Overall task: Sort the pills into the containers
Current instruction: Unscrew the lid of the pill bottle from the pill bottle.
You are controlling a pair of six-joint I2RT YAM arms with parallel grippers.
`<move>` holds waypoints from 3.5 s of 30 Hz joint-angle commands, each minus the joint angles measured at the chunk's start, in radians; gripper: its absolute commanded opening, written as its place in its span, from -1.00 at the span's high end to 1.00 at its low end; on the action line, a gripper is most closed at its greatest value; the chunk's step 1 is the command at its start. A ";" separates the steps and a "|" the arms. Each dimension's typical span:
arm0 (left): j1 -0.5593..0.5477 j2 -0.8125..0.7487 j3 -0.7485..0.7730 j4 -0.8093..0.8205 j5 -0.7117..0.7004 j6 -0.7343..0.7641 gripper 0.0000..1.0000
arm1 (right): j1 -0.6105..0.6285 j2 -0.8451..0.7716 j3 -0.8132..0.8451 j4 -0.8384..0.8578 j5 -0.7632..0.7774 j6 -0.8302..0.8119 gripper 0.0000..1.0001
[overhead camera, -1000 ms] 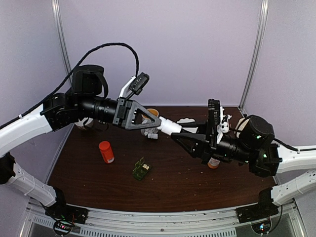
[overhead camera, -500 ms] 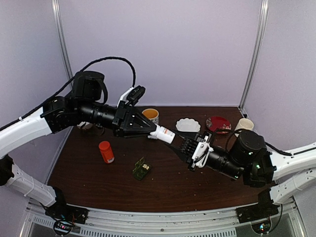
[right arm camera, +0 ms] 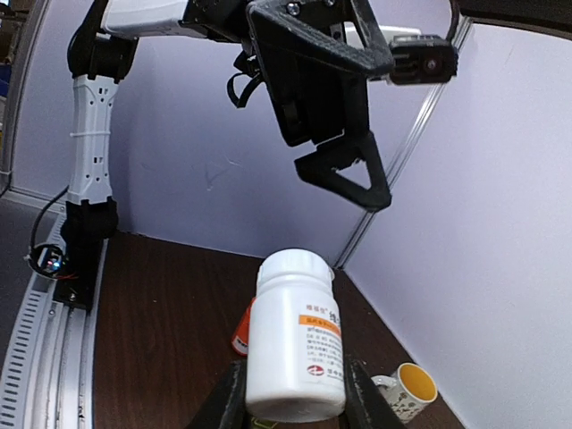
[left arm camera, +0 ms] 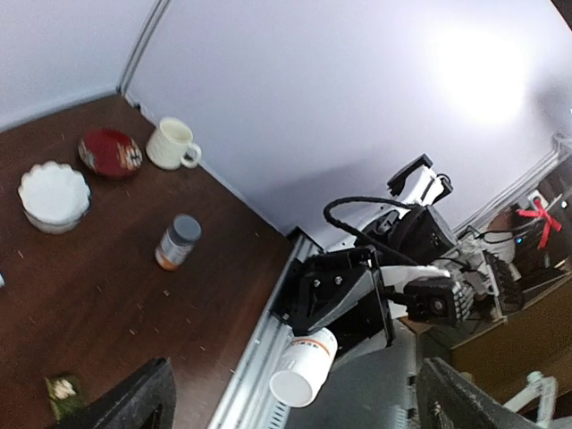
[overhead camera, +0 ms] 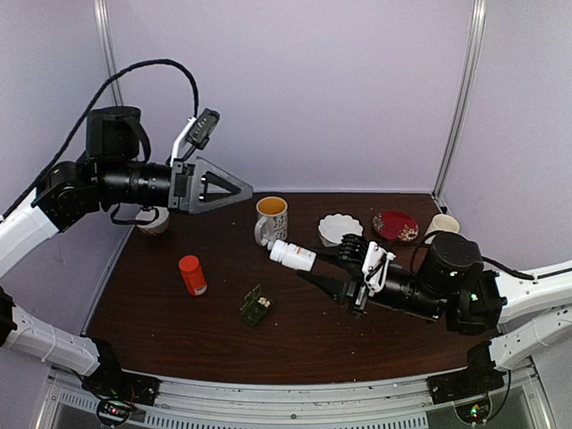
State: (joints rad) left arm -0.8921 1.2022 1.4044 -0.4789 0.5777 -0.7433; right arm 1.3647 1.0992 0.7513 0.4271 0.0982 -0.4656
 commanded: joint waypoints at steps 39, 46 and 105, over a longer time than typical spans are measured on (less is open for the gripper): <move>-0.083 -0.108 -0.214 0.213 -0.017 1.822 -0.36 | -0.230 0.119 0.213 -0.049 -0.619 1.057 0.82; -0.084 -0.110 -0.219 0.213 0.007 1.825 -0.16 | -0.230 0.141 0.226 -0.038 -0.635 1.058 0.82; -0.108 -0.126 -0.244 0.227 0.023 1.745 -0.05 | -0.243 0.134 0.206 -0.028 -0.673 1.045 0.86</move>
State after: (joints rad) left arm -0.9962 1.0920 1.1599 -0.2939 0.5911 1.0164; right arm 1.1267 1.2579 0.9478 0.3710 -0.5522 0.5838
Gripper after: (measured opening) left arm 0.528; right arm 0.293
